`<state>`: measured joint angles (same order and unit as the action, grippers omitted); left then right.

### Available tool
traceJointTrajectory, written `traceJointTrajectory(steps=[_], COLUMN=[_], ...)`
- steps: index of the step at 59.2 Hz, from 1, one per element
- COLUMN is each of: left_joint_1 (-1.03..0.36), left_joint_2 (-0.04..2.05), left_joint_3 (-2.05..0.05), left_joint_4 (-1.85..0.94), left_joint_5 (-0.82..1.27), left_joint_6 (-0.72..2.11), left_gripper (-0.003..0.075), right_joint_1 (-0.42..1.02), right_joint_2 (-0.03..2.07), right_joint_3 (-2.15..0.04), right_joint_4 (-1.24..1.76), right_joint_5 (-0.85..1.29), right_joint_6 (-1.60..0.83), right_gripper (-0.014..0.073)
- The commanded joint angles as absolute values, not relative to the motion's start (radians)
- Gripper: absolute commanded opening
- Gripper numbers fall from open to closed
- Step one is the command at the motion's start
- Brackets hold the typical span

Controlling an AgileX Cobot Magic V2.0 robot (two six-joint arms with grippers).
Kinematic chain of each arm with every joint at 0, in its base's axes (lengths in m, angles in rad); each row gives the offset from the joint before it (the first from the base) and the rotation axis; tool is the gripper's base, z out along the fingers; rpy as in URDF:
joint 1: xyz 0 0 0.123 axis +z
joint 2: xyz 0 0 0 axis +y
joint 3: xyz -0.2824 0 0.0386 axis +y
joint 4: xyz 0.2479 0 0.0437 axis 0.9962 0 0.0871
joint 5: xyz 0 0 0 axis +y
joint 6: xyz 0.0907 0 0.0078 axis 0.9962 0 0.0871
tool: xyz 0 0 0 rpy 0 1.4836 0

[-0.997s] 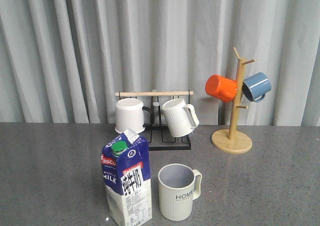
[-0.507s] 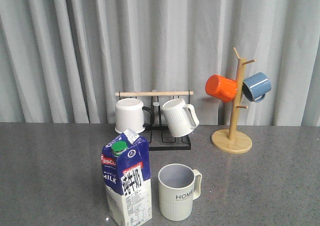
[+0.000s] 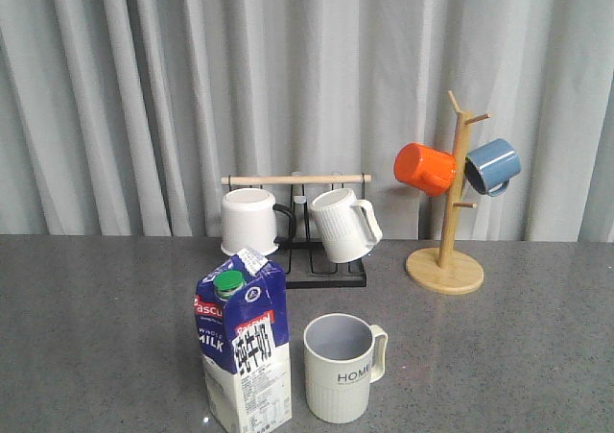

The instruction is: Place milk next to cup

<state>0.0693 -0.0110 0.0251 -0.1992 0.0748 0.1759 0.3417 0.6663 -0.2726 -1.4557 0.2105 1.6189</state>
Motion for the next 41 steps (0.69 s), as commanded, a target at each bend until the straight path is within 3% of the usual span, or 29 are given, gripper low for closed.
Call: traceJointTrajectory(steps=[1, 27, 41], left_joint_1=[0.071, 0.071, 0.071], left_joint_2=[-0.014, -0.014, -0.014], left_joint_3=[0.046, 0.046, 0.046], left_joint_4=[-0.209, -0.209, -0.209], left_joint_5=[0.0, 0.0, 0.0], left_joint_6=[0.176, 0.176, 0.176], left_gripper=[-0.0007, -0.0007, -0.0007], right_joint_1=[0.341, 0.34, 0.34], right_joint_2=[0.641, 0.487, 0.44], right_joint_3=[-0.301, -0.301, -0.301], right_joint_4=[-1.322, -0.784, -0.876], right_joint_5=[0.216, 0.245, 0.288], right_joint_6=[1.402, 0.743, 0.849], right_gripper=[-0.0005, -0.0005, -0.0005])
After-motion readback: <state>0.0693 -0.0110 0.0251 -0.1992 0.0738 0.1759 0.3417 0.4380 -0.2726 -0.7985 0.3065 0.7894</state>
